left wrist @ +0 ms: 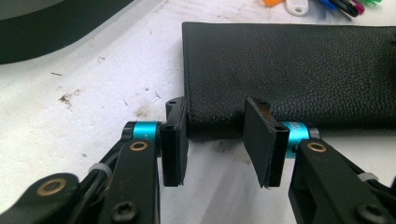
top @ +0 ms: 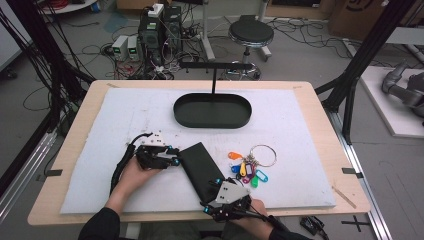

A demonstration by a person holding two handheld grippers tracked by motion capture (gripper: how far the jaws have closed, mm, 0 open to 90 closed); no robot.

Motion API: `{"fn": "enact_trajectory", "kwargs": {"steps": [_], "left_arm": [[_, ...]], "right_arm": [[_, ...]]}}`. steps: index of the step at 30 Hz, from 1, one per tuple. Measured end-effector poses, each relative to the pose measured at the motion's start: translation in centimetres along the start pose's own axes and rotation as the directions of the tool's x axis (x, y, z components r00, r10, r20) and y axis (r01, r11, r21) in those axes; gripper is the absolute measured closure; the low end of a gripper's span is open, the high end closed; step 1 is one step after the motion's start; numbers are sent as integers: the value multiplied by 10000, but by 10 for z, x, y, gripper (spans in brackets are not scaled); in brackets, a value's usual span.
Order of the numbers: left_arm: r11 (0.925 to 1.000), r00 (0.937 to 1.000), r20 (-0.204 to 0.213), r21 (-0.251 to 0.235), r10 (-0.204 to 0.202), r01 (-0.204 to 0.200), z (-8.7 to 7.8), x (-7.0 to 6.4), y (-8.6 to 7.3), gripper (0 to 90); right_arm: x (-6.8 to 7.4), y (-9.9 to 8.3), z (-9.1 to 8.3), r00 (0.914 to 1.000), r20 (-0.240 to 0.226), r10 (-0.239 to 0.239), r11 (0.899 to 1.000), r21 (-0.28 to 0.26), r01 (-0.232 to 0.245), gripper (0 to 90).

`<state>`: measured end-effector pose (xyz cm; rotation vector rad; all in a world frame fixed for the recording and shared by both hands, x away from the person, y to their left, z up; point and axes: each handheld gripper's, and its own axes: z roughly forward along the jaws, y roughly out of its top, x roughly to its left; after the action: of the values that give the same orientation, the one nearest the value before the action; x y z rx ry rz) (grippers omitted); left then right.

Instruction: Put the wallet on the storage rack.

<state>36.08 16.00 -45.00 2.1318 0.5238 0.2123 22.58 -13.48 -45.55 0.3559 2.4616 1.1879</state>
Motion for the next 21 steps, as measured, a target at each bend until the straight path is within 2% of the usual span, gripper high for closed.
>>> {"fn": "enact_trajectory", "kwargs": {"steps": [3, 5, 6, 8, 11, 13, 17, 21], "left_arm": [[10000, 10000, 16, -19, -16, 16, 0, 0, 0, 603], [10000, 10000, 15, -23, -24, 24, 0, 0, 0, 604], [10000, 10000, 14, -20, -28, 28, 0, 0, 0, 603], [10000, 10000, 26, -35, -50, 50, 0, 0, 0, 603], [10000, 10000, -10, -10, -84, 84, 0, 1, 0, 603], [9999, 9999, -18, -32, -149, 149, 0, 1, 0, 603], [9998, 9998, -3, -88, -196, 196, -1, 2, 0, 602], [9991, 9994, 12, -240, -355, 355, -2, 3, -1, 605]], "right_arm": [[2, -1, 3, 9998, -21, -183, 9996, 236, 183, 334], [7, -1, 5, 9977, 334, -596, 9977, 341, 585, 365], [8, -1, 5, 9969, 449, -644, 9974, 351, 628, 378], [5, -1, 3, 9985, 193, -514, 9980, 383, 507, 415], [4, 0, -1, 9967, -79, -810, 9964, 229, 811, 599], [5, 1, -4, 9954, -262, -921, 9956, 150, 925, 689], [0, 1, -9, 9943, -486, -949, 9955, -73, 947, 775], [-6, 3, -17, 9952, -508, -834, 9958, -422, 813, 806]]}}
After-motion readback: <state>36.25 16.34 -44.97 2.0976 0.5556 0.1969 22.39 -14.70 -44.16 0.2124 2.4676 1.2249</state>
